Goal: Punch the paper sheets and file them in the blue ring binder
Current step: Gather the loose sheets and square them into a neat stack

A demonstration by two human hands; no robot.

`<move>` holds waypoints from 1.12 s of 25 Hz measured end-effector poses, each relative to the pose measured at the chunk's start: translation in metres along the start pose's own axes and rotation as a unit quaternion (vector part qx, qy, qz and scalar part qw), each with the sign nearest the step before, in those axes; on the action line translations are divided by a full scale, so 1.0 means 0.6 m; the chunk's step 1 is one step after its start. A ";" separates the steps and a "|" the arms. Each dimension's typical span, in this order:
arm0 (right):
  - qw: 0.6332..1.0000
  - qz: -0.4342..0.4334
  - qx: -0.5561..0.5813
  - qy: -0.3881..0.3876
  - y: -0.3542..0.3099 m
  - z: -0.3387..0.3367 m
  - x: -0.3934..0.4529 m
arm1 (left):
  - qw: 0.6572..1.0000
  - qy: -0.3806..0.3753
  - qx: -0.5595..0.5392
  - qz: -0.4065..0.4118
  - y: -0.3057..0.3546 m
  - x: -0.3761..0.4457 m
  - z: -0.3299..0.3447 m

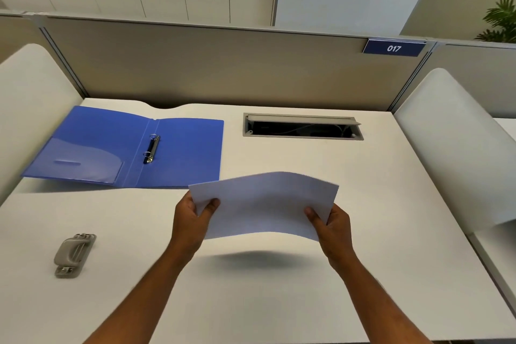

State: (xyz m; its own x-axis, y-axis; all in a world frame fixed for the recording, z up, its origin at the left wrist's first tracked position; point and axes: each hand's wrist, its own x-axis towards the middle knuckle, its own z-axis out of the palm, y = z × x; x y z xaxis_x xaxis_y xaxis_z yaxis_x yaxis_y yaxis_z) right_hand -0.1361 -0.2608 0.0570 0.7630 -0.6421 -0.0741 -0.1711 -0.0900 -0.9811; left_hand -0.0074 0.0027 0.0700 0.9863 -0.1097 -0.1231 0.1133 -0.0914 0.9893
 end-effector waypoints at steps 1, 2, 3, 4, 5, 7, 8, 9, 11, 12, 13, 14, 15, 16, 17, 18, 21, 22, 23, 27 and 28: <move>1.000 -0.003 -0.008 0.018 0.009 0.006 -0.002 | 1.000 0.008 0.017 0.009 -0.011 -0.007 0.001; 0.999 -0.004 -0.020 0.027 0.020 0.011 -0.006 | 0.999 0.008 0.035 0.020 -0.028 -0.015 0.000; 0.999 -0.002 -0.030 0.027 0.034 0.016 -0.010 | 0.998 0.002 0.056 0.027 -0.046 -0.022 -0.001; 0.999 0.007 -0.044 0.024 0.048 0.021 -0.013 | 0.997 -0.007 0.072 0.025 -0.063 -0.027 -0.002; 0.998 0.019 -0.058 0.022 0.061 0.023 -0.013 | 0.997 -0.014 0.079 0.014 -0.072 -0.031 -0.002; 0.996 0.038 -0.077 0.031 0.077 0.025 -0.009 | 0.997 -0.017 0.078 -0.002 -0.077 -0.032 0.005; 0.995 0.038 -0.077 0.040 0.080 0.026 -0.007 | 0.997 -0.018 0.080 0.001 -0.076 -0.031 0.010; 0.995 0.039 -0.076 0.046 0.083 0.028 -0.006 | 0.996 -0.020 0.088 0.002 -0.076 -0.030 0.014; 0.993 0.057 -0.093 0.039 0.090 0.031 -0.007 | 0.996 -0.023 0.090 -0.020 -0.077 -0.028 0.024; 0.991 0.068 -0.109 0.034 0.090 0.031 -0.010 | 0.996 -0.011 0.084 -0.035 -0.078 -0.027 0.028; 0.990 0.069 -0.116 0.034 0.093 0.029 -0.010 | 0.996 0.004 0.079 -0.039 -0.077 -0.025 0.032; 0.990 0.063 -0.118 0.043 0.090 0.027 -0.010 | 0.996 0.020 0.080 -0.034 -0.076 -0.021 0.035; 0.991 0.047 -0.110 0.058 0.087 0.023 -0.006 | 0.996 0.032 0.081 -0.026 -0.070 -0.018 0.038; 0.991 0.037 -0.103 0.077 0.079 0.021 -0.005 | 0.996 0.039 0.078 -0.019 -0.063 -0.016 0.040; 0.991 0.035 -0.079 0.102 0.077 0.019 -0.004 | 0.997 0.040 0.065 -0.015 -0.056 -0.016 0.042; 0.991 0.064 -0.024 0.118 0.069 0.020 -0.005 | 0.998 0.035 0.043 -0.013 -0.051 -0.018 0.043; 0.946 0.199 0.247 0.062 0.045 0.037 -0.016 | 0.998 -0.008 -0.059 -0.017 -0.049 -0.029 0.049; 0.931 0.213 0.296 0.016 0.034 0.044 -0.018 | 0.995 -0.020 -0.095 -0.026 -0.049 -0.035 0.053; 0.921 0.210 0.326 -0.019 0.020 0.051 -0.020 | 0.991 -0.028 -0.126 -0.037 -0.050 -0.040 0.056; 0.946 0.114 0.304 -0.001 -0.011 0.053 -0.011 | 0.966 -0.086 -0.219 -0.103 -0.068 -0.043 0.045; 0.958 0.092 0.271 0.011 -0.014 0.048 -0.007 | 0.967 -0.080 -0.214 -0.115 -0.071 -0.040 0.036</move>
State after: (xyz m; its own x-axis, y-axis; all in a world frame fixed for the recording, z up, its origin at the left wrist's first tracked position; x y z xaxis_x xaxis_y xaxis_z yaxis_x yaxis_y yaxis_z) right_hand -0.1199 -0.2355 0.0601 0.7371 -0.6255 -0.2559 0.0518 0.4299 -0.9014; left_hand -0.0385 -0.0122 0.0293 0.9020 -0.2902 -0.3198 0.4002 0.2834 0.8715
